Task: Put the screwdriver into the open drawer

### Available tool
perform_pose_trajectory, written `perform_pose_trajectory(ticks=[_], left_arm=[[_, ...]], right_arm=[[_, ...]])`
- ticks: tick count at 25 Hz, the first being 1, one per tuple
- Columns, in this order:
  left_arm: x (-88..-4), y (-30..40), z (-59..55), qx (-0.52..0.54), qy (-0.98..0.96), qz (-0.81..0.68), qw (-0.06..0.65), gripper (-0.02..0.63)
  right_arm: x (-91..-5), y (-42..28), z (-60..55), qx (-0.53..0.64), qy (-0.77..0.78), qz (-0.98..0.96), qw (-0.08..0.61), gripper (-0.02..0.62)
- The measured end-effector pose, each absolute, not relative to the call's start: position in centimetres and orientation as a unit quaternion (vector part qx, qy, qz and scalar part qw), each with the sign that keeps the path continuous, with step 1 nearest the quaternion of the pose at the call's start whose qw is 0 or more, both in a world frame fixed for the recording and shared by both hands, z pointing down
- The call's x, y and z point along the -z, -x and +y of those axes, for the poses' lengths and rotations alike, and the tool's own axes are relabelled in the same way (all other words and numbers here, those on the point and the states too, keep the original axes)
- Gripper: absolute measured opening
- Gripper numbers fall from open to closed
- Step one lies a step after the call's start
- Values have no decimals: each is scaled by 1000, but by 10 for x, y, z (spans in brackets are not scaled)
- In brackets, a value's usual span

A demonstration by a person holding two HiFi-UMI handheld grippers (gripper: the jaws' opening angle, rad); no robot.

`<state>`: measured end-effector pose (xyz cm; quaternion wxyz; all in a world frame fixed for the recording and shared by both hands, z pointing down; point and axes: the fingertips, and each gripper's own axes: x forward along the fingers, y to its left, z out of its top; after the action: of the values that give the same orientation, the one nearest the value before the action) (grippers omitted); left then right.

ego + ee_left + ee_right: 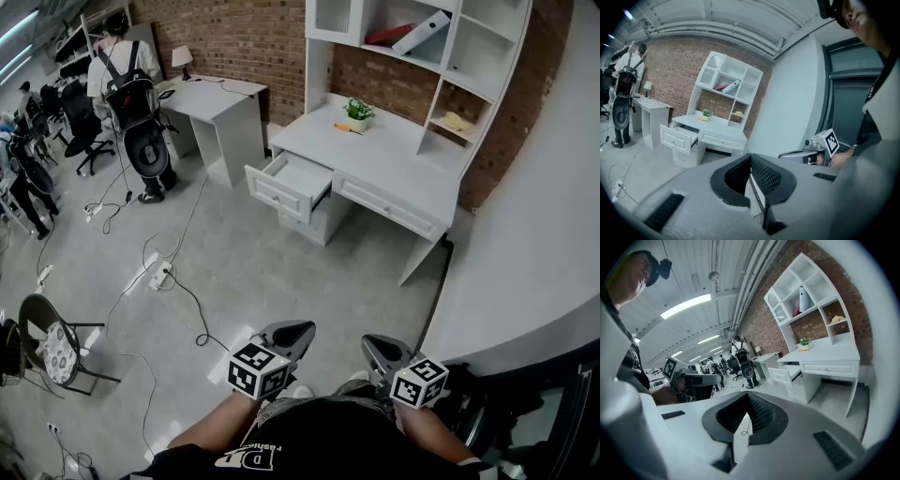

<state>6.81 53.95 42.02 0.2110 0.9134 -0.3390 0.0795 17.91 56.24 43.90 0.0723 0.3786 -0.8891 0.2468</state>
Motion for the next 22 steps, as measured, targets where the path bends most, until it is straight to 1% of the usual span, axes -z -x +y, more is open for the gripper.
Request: perform_pose_trajectory(ticks=[15, 22], left_arm=[[-434, -62, 521, -80, -907, -349, 224, 18], [-446, -68, 482, -96, -901, -351, 237, 18]], right_arm=[[-447, -178, 542, -259, -372, -888, 83, 3], [-458, -183, 492, -276, -367, -885, 76, 3]])
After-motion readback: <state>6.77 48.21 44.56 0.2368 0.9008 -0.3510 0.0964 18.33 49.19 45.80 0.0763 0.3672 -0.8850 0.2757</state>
